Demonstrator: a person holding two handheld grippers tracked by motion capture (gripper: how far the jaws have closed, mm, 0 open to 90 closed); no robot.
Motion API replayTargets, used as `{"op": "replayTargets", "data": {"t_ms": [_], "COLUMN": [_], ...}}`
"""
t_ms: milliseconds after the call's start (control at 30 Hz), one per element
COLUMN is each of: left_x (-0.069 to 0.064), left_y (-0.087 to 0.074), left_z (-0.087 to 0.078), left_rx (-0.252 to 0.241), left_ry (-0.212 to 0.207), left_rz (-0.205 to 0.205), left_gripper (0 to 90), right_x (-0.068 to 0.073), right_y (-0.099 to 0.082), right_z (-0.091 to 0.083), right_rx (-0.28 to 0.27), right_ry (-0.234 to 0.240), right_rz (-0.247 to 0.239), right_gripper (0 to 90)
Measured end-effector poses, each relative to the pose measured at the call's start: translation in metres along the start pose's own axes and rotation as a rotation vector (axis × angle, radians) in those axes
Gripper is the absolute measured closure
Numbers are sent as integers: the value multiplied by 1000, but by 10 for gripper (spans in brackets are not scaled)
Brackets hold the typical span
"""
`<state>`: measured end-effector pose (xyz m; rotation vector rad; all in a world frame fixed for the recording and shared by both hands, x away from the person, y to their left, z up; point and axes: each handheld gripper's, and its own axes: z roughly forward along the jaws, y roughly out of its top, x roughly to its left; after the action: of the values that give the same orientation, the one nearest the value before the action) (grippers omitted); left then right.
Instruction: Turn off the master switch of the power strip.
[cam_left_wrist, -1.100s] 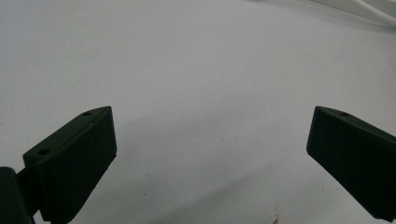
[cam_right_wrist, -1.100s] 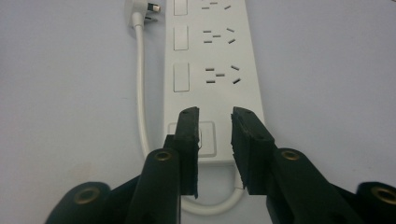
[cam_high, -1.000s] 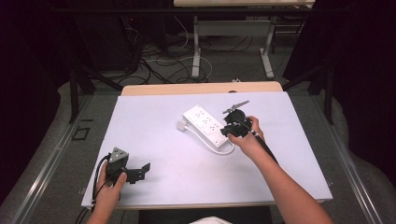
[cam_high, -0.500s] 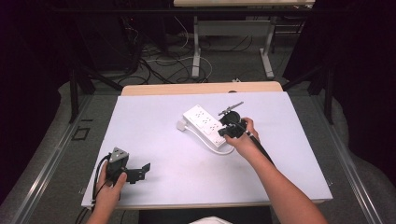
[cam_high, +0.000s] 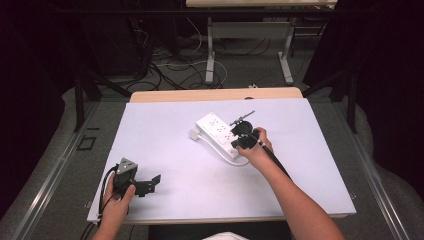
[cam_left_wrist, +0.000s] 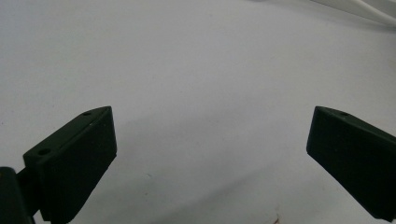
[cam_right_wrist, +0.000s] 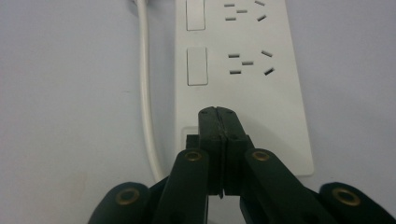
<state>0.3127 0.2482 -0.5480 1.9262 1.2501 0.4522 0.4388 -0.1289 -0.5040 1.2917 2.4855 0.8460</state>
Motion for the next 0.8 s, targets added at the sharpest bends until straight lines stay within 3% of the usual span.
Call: {"op": "replayTargets", "data": {"t_ms": [67,200,233,300,367,467,533,800], "left_x": [0,0,0,0,0,0,0,0], "left_y": [0,0,0,0,0,0,0,0], "left_z": [0,0,0,0,0,0,0,-1], "left_rx": [0,-1,-1,0,0,-1,-1,-1], "left_ry": [0,2,1,0,0,1,1,0], "left_rz": [0,0,0,0,0,1,1,1], "left_gripper": [18,18,18,18,18,18,18,18], "right_x": [0,0,0,1,0,3,1,3], "right_y": [0,-1,-2,-3,-4,-4,-5,-6], "right_z": [1,3,6,7,8,10,10,10], "right_rx": [38,58,31,50,34,44,36,39], "right_ry": [-10,-14,-11,-23,-6,-31,-15,-32], "right_rz": [5,-3,1,0,-5,14,-8,7], "right_gripper": [900,900,900,900,900,900,900,900]}}
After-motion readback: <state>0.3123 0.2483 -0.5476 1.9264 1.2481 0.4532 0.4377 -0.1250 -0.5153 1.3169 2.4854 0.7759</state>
